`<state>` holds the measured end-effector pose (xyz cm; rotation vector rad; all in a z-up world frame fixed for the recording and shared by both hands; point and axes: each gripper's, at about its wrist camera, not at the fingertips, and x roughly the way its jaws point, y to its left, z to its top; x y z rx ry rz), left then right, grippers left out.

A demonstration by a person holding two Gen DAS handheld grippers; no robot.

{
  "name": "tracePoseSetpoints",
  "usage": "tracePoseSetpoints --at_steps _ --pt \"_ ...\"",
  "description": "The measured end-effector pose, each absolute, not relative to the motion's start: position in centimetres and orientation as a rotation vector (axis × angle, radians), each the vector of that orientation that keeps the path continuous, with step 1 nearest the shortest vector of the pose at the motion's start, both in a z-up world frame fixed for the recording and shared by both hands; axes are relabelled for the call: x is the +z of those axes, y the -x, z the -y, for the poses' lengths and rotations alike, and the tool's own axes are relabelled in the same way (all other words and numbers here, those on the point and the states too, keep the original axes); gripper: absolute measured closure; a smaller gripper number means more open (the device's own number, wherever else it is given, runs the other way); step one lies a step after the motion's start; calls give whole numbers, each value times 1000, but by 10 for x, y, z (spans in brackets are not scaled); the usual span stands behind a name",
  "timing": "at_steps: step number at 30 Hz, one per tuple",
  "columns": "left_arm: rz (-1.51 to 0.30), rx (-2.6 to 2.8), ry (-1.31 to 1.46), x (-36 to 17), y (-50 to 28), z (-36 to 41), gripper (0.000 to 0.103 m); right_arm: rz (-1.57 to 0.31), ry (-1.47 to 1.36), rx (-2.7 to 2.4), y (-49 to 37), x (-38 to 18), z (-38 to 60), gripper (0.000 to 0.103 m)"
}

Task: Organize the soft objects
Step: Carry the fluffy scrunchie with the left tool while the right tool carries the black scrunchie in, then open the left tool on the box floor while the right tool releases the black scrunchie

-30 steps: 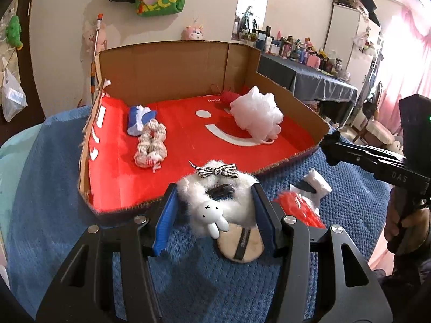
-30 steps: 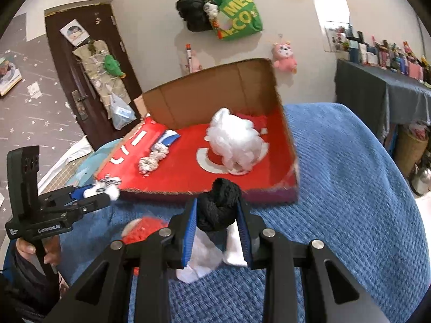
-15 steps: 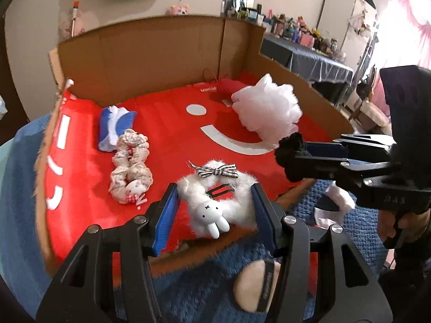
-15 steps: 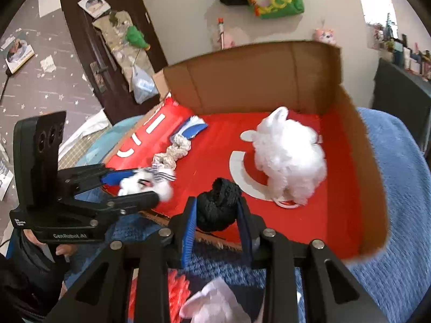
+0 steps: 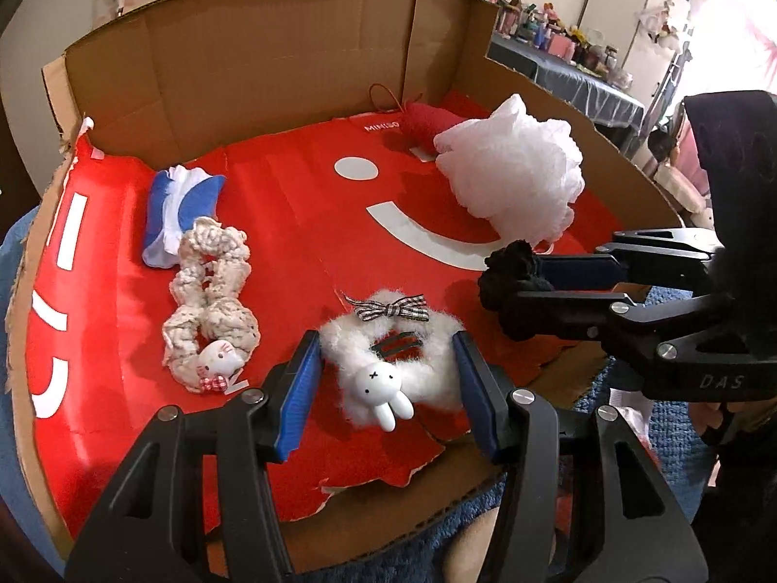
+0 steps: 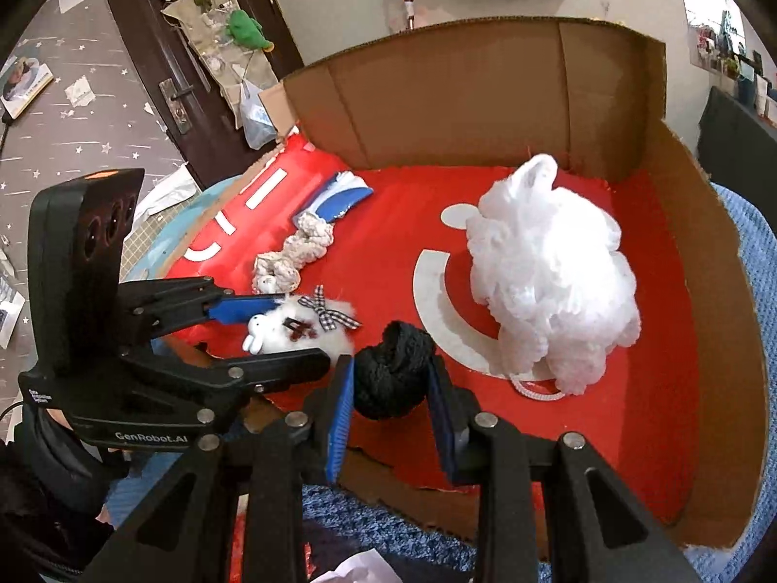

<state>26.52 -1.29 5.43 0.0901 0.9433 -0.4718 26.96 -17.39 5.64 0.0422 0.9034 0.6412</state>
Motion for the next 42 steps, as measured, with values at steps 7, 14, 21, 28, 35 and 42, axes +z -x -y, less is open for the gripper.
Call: tracePoseSetpoints --at_steps 7,14,21,28,35,42 --pt "-932 -457 -107 52 -268 14 51 -911 -26 629 -273 52 171 70" --pt "-922 -452 -111 52 -270 15 50 -911 -22 622 -274 50 172 68" --pt "-917 -457 -108 52 -268 14 50 -913 -23 623 -273 50 173 68" --pt "-913 -464 -102 52 -267 12 49 -913 -23 623 -273 49 173 68" --pt "-909 -462 -104 53 -266 12 44 -915 -22 624 -273 49 173 67" --pt "-909 -457 -100 54 -266 11 44 -917 -20 621 -272 49 173 65"
